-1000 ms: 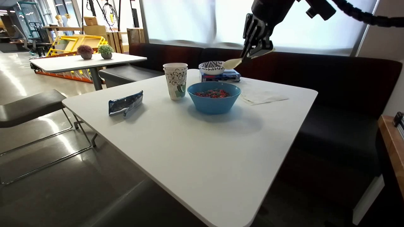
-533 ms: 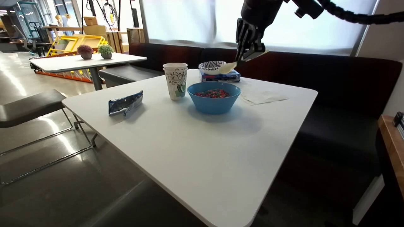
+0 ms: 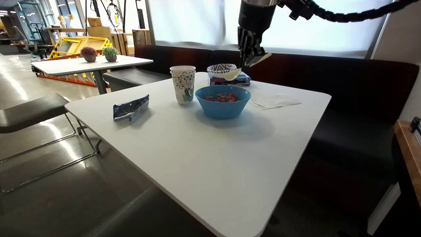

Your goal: Use the white spoon to place some cereal from the blue bowl into the coffee cup then put the spoon back on the napkin.

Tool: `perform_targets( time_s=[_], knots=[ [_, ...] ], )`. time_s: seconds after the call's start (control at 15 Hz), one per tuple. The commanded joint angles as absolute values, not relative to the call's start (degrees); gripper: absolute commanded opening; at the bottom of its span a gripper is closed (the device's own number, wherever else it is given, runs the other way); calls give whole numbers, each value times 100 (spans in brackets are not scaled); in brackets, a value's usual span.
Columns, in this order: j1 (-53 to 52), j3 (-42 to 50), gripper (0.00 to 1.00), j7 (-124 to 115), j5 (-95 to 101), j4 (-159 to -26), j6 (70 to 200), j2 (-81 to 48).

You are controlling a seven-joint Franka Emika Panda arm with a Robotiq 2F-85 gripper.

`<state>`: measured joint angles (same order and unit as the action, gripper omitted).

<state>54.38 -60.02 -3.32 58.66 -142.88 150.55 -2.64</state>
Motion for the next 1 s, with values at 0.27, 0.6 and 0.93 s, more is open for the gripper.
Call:
perform_targets(
  time_s=[0.27, 0.6, 0.93],
  knots=[
    [4943, -5300, 4, -716, 7185, -13361, 14181, -2097],
    [2519, -2809, 4, -659, 6848, -12848, 14602, -2262],
    [895, -1281, 4, -499, 6330, -12620, 14856, -2322]
  ],
)
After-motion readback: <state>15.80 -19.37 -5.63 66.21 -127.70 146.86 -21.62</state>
